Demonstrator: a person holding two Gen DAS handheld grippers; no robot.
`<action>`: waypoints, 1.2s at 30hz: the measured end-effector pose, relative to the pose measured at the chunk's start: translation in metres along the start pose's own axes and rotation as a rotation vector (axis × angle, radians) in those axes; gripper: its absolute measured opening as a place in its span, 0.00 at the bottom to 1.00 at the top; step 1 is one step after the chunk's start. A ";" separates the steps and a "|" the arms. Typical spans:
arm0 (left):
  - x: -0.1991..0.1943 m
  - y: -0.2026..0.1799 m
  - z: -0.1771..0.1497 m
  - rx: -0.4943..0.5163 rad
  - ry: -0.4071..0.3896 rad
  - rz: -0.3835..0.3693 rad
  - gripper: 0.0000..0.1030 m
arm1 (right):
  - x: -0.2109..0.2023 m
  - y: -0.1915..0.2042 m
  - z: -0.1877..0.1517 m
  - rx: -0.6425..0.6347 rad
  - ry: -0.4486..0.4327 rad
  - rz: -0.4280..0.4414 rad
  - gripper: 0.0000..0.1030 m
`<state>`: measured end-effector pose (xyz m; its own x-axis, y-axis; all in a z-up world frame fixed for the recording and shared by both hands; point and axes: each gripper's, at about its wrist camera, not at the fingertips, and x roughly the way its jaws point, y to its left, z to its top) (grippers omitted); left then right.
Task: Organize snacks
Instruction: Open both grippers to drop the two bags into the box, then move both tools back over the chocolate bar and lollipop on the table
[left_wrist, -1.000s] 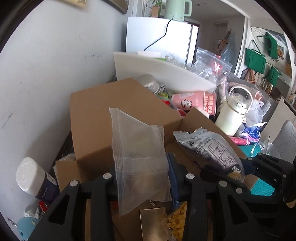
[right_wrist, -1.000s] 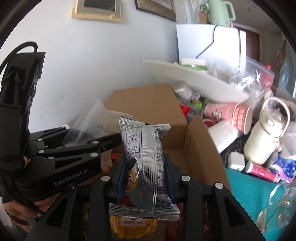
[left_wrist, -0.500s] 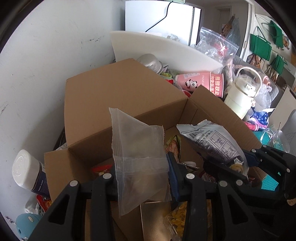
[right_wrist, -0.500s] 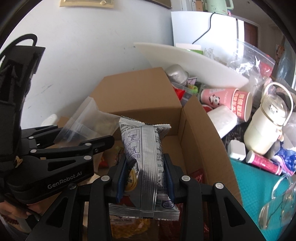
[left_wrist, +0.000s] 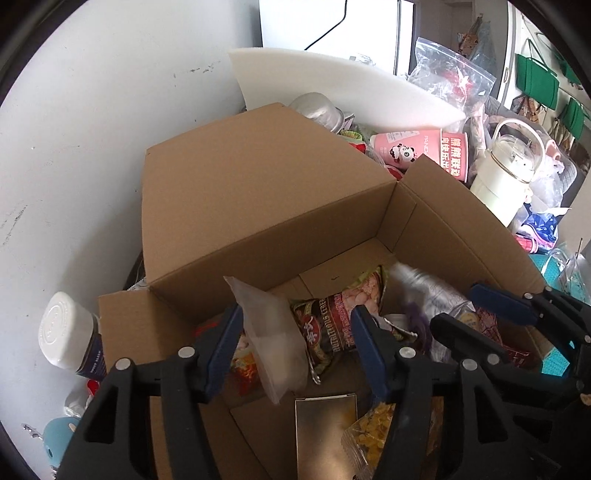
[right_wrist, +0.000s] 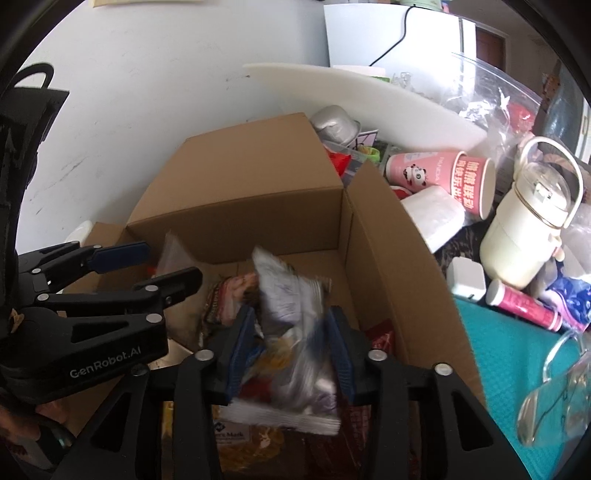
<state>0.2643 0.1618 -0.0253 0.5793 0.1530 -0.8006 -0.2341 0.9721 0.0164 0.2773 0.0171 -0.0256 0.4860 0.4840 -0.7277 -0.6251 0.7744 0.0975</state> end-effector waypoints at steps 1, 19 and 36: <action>-0.001 0.000 0.000 -0.001 0.000 0.001 0.58 | -0.002 -0.001 0.000 0.002 -0.004 -0.001 0.46; -0.084 -0.014 -0.001 0.029 -0.160 -0.054 0.58 | -0.074 0.006 -0.001 -0.010 -0.122 0.002 0.46; -0.201 -0.033 -0.037 0.108 -0.321 -0.103 0.58 | -0.182 0.032 -0.035 -0.027 -0.264 -0.031 0.48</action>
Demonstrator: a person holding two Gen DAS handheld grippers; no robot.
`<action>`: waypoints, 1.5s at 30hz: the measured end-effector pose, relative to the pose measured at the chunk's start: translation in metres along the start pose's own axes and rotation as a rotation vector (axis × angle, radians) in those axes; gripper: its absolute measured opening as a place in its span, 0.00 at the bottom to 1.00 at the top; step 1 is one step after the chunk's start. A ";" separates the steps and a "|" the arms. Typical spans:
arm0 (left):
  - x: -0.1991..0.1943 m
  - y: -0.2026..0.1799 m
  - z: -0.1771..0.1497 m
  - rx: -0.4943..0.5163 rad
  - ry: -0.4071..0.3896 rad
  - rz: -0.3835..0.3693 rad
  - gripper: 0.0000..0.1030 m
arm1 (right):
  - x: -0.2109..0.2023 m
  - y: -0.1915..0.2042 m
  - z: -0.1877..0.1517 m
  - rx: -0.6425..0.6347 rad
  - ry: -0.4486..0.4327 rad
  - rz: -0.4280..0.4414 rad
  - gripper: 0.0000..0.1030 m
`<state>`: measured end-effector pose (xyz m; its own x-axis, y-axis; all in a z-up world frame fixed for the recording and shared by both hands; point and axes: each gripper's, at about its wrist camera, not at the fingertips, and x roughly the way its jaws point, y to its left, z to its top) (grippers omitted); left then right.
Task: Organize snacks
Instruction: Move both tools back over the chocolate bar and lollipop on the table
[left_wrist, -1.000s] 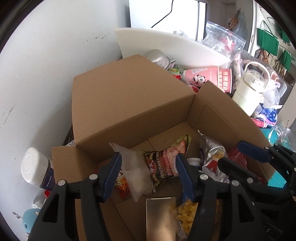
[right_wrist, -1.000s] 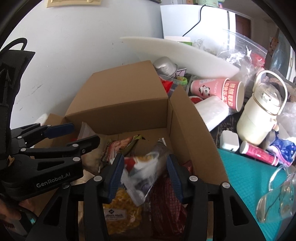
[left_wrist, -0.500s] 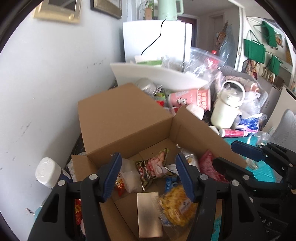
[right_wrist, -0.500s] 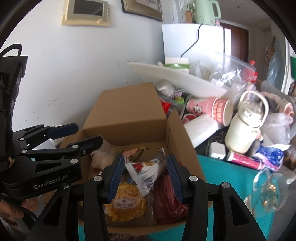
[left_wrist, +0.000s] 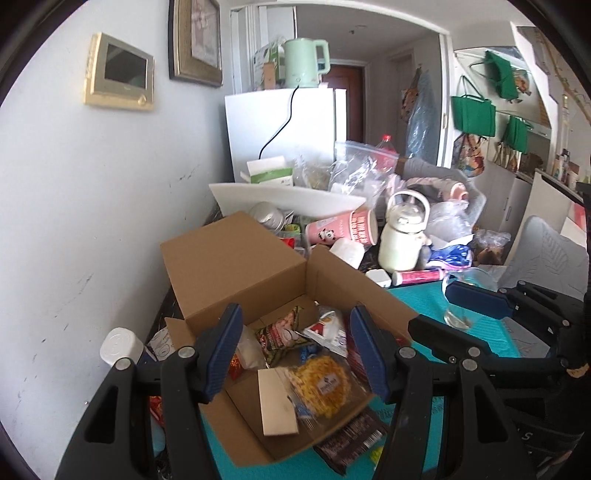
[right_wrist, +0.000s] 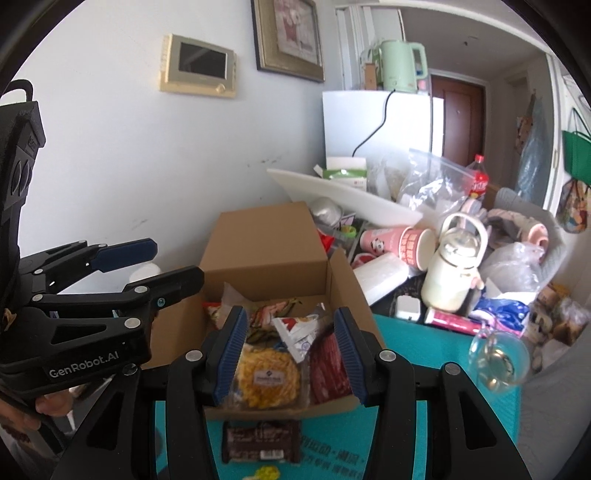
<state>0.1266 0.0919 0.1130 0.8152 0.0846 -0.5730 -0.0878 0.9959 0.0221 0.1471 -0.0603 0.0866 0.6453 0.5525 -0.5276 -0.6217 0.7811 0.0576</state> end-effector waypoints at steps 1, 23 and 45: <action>-0.008 -0.002 -0.002 0.005 -0.006 -0.002 0.58 | -0.006 0.002 -0.001 0.000 -0.006 -0.002 0.48; -0.062 -0.007 -0.086 0.026 0.038 -0.081 0.58 | -0.069 0.031 -0.077 0.036 0.017 -0.023 0.52; -0.006 0.021 -0.175 -0.093 0.237 -0.122 0.58 | 0.018 0.028 -0.149 0.117 0.271 -0.005 0.51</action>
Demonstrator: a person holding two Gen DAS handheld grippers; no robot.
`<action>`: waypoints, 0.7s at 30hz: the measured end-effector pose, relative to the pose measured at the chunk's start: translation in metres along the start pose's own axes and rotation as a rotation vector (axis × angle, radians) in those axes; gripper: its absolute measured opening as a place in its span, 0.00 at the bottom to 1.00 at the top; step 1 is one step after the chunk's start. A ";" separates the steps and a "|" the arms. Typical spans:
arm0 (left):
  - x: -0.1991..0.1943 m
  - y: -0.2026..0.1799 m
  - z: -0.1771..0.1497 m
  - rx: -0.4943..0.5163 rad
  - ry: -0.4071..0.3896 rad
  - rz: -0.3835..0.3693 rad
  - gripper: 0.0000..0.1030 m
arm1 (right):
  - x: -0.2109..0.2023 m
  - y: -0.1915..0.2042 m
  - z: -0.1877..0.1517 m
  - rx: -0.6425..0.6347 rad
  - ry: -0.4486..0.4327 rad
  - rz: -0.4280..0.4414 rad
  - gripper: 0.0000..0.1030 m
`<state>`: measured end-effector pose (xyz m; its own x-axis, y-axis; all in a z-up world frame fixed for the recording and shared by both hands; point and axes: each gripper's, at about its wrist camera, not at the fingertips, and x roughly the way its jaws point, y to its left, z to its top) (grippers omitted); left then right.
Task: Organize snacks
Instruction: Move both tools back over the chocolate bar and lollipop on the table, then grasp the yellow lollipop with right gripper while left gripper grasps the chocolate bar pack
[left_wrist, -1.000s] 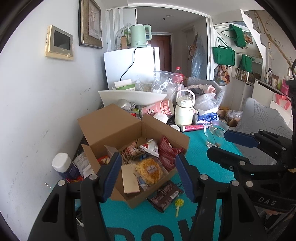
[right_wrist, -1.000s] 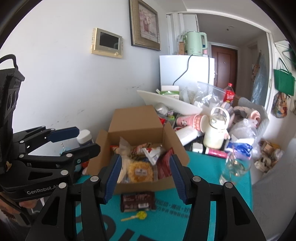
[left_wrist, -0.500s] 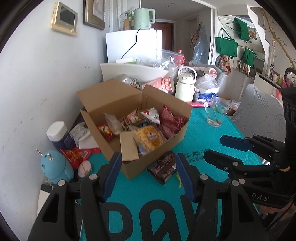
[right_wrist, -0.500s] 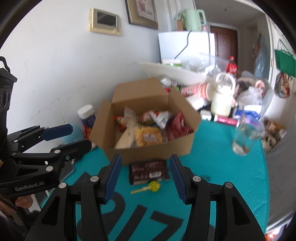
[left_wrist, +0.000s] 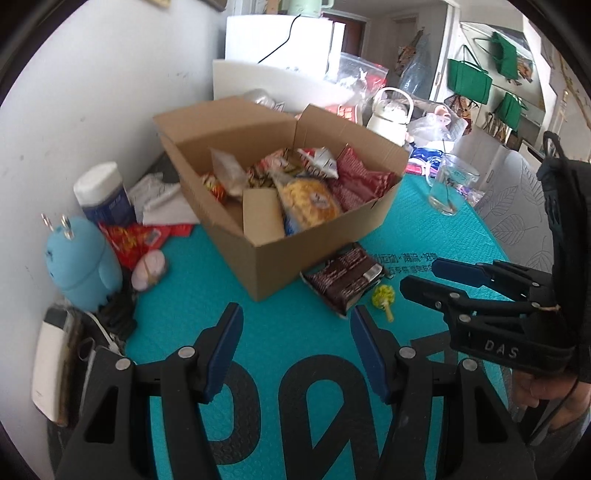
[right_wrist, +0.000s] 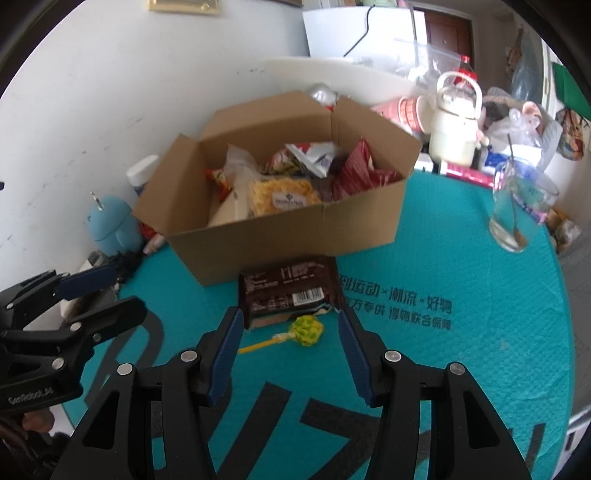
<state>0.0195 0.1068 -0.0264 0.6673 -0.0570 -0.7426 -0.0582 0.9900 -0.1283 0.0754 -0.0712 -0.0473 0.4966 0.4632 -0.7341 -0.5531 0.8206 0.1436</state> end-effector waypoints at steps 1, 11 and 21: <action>0.003 0.002 -0.002 -0.010 0.006 -0.008 0.58 | 0.004 -0.001 0.000 0.001 0.008 0.001 0.51; 0.025 0.015 -0.005 -0.032 0.024 -0.033 0.58 | 0.048 -0.005 0.001 0.012 0.108 -0.011 0.46; 0.038 0.010 0.004 -0.003 0.029 -0.058 0.58 | 0.069 -0.006 -0.012 -0.009 0.149 0.006 0.23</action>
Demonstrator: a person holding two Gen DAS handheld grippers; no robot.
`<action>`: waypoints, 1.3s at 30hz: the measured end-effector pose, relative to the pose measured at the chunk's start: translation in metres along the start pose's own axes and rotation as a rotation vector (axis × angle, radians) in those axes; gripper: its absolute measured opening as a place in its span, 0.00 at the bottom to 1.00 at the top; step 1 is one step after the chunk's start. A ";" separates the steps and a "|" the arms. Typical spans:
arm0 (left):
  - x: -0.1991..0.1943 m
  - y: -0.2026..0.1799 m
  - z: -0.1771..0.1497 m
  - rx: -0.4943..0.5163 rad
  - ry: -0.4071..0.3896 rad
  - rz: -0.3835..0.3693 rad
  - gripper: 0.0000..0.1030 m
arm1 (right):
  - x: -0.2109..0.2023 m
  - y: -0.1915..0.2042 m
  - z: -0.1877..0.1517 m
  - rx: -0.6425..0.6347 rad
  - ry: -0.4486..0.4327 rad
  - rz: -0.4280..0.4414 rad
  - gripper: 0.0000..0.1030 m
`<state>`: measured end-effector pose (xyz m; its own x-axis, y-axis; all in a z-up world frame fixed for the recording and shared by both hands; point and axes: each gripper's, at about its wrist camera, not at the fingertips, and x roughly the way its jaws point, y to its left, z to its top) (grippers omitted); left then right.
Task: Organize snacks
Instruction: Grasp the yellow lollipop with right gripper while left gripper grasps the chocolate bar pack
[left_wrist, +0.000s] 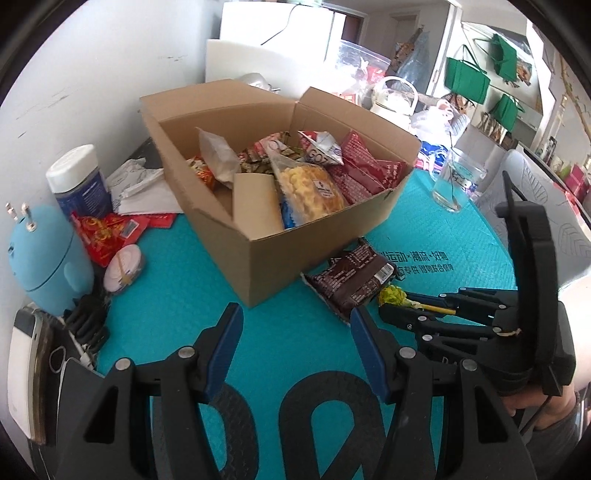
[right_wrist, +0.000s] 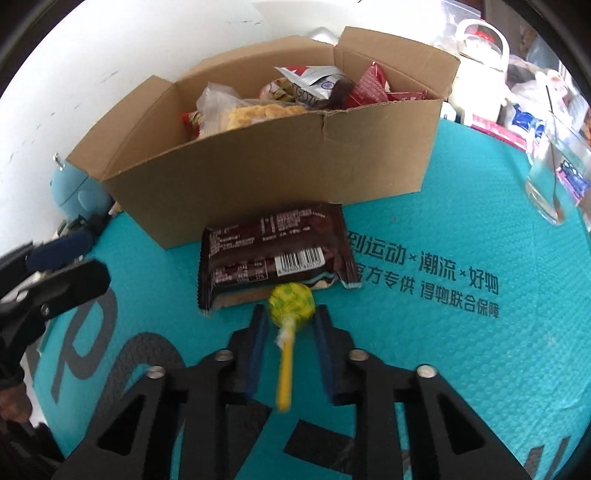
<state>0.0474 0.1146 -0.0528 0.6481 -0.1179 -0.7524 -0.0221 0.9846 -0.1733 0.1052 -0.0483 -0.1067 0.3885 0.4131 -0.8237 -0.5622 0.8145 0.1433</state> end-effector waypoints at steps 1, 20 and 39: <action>0.002 -0.002 0.002 0.006 0.002 -0.006 0.58 | -0.001 -0.002 -0.001 0.006 -0.003 0.009 0.22; 0.068 -0.060 0.032 0.188 0.082 -0.076 0.58 | -0.032 -0.063 -0.022 0.095 -0.029 -0.025 0.22; 0.083 -0.083 0.028 0.269 0.133 -0.157 0.58 | -0.027 -0.072 -0.023 0.106 -0.021 -0.002 0.22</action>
<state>0.1243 0.0265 -0.0829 0.5223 -0.2696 -0.8091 0.2839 0.9496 -0.1331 0.1181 -0.1281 -0.1074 0.4053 0.4192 -0.8124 -0.4818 0.8532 0.1998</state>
